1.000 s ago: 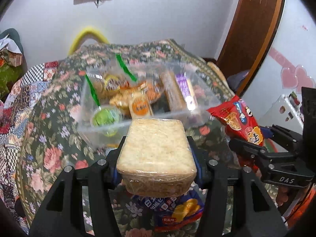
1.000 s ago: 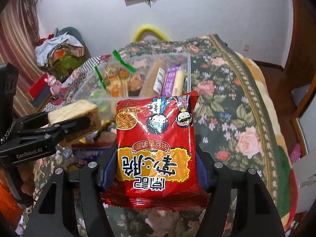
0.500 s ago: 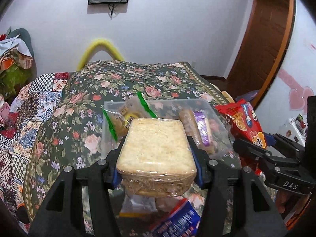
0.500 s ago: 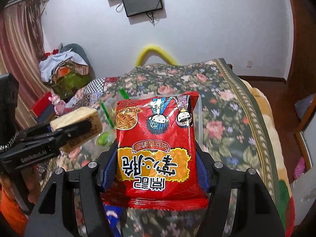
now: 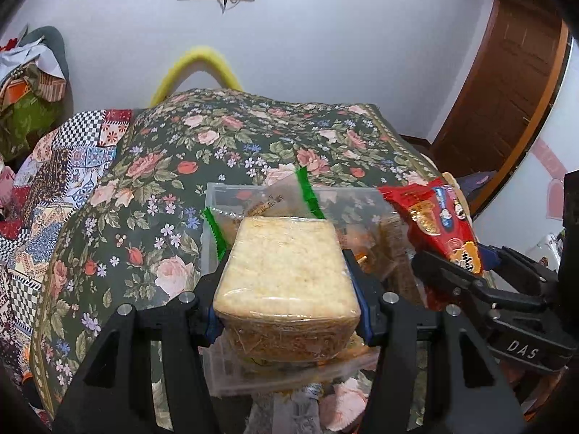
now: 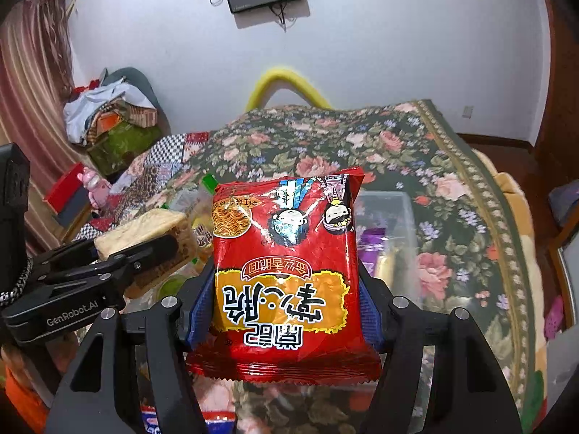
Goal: Organize snacks
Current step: 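Carry the rice cake and red bag over the box and release both inside, then withdraw both tools from the box toward the last snacks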
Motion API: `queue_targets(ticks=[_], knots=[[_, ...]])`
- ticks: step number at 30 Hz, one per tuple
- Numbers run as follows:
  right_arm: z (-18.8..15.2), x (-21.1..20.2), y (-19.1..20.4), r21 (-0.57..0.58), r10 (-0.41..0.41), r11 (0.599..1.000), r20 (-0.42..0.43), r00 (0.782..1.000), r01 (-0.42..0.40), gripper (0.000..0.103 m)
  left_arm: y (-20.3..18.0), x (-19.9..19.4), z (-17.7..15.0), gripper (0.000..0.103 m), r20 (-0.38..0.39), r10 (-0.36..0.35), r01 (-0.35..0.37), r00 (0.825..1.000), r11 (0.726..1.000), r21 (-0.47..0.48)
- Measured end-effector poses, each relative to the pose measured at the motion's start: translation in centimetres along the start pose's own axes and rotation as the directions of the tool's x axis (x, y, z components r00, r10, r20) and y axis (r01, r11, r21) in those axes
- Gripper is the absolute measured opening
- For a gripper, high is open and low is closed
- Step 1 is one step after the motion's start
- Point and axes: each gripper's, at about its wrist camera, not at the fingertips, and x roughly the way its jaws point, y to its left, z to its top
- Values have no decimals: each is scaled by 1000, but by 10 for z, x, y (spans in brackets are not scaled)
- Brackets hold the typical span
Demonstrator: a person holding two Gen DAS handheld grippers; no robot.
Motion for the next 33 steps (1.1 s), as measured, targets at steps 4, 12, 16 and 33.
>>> queue_targets(ticks=[4, 12, 16, 33], knots=[[-2, 14, 2, -7, 1, 1000, -34, 999, -1, 63, 2, 10, -3, 55, -13, -6, 6, 1000, 1000, 1], [-10, 26, 7, -26, -15, 1000, -61, 998, 13, 65, 6, 16, -7, 58, -22, 9, -9, 1000, 1000, 2], [-9, 26, 5, -22, -5, 1000, -77, 997, 4, 66, 8, 11, -9, 59, -27, 5, -6, 1000, 1000, -4], [-22, -40, 19, -38, 1, 999, 5, 1000, 0, 76, -3, -77, -36, 69, 49, 1, -5, 999, 997, 77]])
